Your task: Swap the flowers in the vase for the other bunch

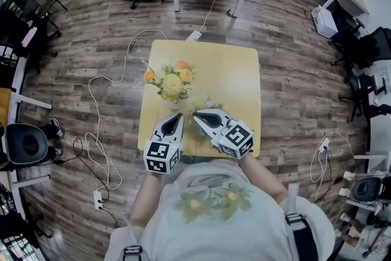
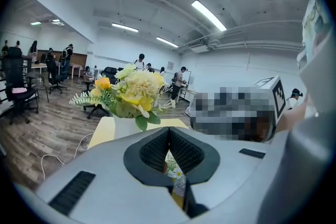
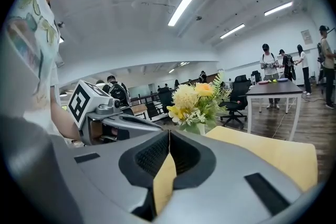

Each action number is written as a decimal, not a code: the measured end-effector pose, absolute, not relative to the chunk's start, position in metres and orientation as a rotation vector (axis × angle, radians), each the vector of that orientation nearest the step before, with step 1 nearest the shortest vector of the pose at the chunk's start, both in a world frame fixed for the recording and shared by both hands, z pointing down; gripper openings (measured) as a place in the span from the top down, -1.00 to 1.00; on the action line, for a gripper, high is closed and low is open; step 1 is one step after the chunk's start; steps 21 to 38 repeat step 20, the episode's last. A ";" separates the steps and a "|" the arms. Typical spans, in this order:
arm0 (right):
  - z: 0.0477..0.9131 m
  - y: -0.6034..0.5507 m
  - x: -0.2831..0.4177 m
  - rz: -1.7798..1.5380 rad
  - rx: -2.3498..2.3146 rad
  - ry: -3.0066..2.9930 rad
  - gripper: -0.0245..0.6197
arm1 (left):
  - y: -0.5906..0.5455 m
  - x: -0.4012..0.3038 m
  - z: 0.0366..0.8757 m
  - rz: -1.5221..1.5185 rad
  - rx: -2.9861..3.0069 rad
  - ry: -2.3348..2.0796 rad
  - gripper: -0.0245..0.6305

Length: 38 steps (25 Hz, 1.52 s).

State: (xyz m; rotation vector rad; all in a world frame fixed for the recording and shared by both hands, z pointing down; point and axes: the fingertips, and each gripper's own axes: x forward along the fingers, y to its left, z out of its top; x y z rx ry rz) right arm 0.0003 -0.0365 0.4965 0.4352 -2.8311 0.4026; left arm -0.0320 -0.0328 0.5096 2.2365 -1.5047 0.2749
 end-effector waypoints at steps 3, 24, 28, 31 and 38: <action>0.500 -0.035 0.003 0.411 0.434 -2.817 0.79 | -0.033 -0.031 0.510 0.275 2.236 -1.502 0.87; 0.515 -0.025 0.005 0.416 0.415 -2.757 0.79 | -0.029 -0.034 0.514 0.274 2.228 -1.496 0.87; 0.515 -0.025 0.005 0.416 0.415 -2.757 0.79 | -0.029 -0.034 0.514 0.274 2.228 -1.496 0.87; 0.515 -0.025 0.005 0.416 0.415 -2.757 0.79 | -0.029 -0.034 0.514 0.274 2.228 -1.496 0.87; 0.515 -0.025 0.005 0.416 0.415 -2.757 0.79 | -0.029 -0.034 0.514 0.274 2.228 -1.496 0.87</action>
